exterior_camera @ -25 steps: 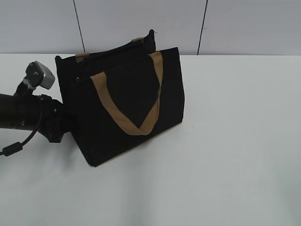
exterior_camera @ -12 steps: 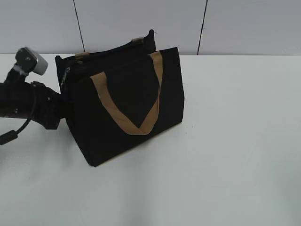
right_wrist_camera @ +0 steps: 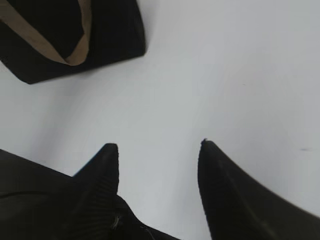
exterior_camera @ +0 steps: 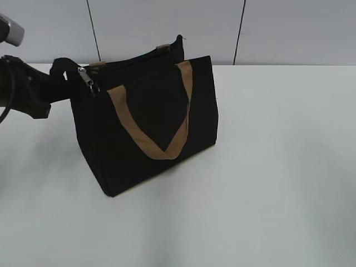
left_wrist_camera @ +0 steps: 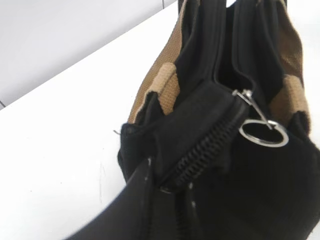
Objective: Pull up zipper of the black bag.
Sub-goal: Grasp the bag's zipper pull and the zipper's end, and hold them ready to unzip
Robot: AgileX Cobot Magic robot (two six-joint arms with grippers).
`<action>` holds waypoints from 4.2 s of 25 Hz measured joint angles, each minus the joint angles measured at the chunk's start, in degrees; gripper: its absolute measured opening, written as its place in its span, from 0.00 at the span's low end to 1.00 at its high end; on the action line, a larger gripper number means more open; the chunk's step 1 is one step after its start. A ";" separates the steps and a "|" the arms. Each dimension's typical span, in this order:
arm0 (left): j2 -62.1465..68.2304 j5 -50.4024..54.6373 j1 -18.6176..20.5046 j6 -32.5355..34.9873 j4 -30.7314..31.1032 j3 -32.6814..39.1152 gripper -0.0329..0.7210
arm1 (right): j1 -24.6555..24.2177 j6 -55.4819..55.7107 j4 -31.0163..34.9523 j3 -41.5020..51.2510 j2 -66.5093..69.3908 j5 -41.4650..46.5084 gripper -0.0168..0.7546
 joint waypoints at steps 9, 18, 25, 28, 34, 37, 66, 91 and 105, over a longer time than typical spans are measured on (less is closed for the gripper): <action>-6.31 -0.05 0.00 -7.22 9.58 0.00 0.14 | 0.00 -8.86 10.67 -12.31 21.00 -0.61 0.53; -8.10 -0.05 0.00 -18.58 13.69 0.00 0.14 | 12.66 -8.07 10.59 -30.00 37.65 -1.34 0.53; -10.12 0.52 0.00 -32.08 24.82 0.00 0.14 | 28.27 -1.59 1.93 -45.32 52.88 -1.53 0.47; -12.07 3.68 0.00 -32.97 27.33 0.00 0.14 | 33.45 0.88 -1.04 -51.18 59.07 -1.53 0.45; -14.85 5.69 0.00 -33.16 28.99 0.00 0.14 | 40.81 2.32 -4.97 -59.26 69.58 -1.53 0.44; -15.74 5.14 0.00 -33.16 28.93 0.05 0.14 | 42.74 2.79 -5.30 -60.44 73.75 -1.87 0.44; -16.92 4.25 0.00 -33.38 28.81 0.05 0.14 | 45.14 16.67 -8.98 -60.64 81.47 -10.70 0.34; -17.13 4.37 0.00 -33.38 28.98 0.05 0.14 | 45.14 15.99 -9.49 -60.73 82.67 -8.86 0.00; -17.21 4.20 -0.07 -47.01 46.14 0.05 0.14 | 41.83 13.72 -7.89 -60.73 79.05 -7.22 0.00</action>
